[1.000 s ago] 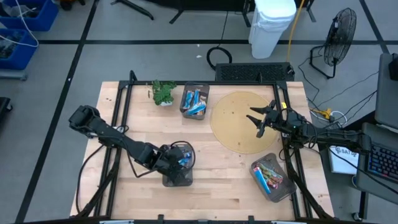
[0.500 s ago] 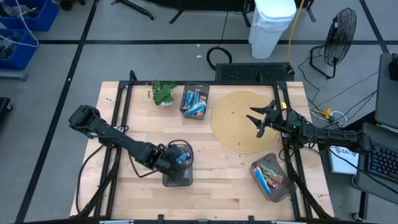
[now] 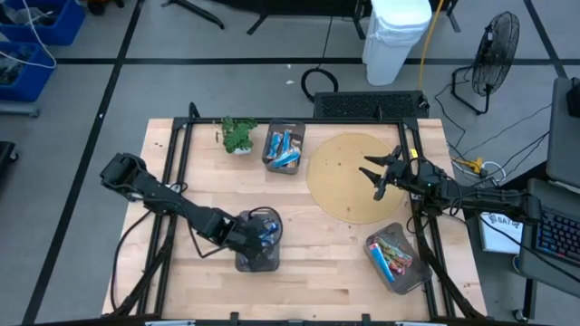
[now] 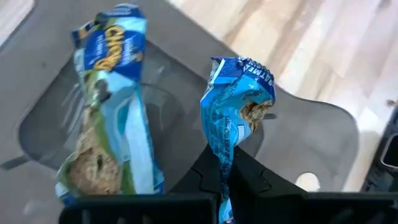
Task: Pick and place Granola Bars by type
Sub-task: Put the blue granola bar into the bottom left black bin, then return to Home Position
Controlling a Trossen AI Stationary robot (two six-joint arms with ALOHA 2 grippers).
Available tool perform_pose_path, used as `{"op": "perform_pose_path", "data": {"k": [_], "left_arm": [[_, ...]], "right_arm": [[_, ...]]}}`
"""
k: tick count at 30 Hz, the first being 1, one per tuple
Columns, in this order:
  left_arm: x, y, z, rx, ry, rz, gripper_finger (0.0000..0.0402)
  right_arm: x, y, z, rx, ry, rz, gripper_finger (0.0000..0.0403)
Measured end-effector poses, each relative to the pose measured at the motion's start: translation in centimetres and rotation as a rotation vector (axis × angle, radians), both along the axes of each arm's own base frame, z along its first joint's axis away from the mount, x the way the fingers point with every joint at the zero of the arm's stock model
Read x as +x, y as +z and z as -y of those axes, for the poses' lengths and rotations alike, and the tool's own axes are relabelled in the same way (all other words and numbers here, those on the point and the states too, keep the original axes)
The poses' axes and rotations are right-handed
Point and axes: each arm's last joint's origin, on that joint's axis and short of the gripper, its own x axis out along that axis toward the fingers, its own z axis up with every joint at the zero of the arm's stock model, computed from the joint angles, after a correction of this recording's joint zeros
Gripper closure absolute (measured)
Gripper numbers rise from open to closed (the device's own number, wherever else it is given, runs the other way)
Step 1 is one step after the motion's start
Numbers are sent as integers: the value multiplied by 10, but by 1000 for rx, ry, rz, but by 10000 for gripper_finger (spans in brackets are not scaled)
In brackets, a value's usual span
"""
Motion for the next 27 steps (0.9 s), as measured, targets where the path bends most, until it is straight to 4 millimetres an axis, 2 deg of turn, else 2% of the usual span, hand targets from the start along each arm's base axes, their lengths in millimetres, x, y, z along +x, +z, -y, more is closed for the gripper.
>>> {"op": "perform_pose_path", "data": {"k": [2, 10, 16, 20, 22, 24, 27], "left_arm": [[1, 1, 1, 3, -22, 19, 377], [4, 1, -3, 26, -6, 36, 275], [6, 8, -3, -3, -68, 42, 241], [6, 35, -9, 101, -162, 163, 237], [2, 52, -14, 182, -154, 242, 237], [-6, 68, -19, 263, -143, 313, 237], [-23, 91, -17, 440, -219, 403, 236]], "right_arm": [[0, 0, 0, 0, 0, 1, 223], [0, 0, 0, 0, 0, 0, 226], [0, 0, 0, 0, 0, 1, 223], [0, 0, 0, 0, 0, 1, 225], [0, 0, 0, 0, 0, 0, 226], [0, 0, 0, 0, 0, 1, 226], [0, 0, 0, 0, 0, 0, 223]]}}
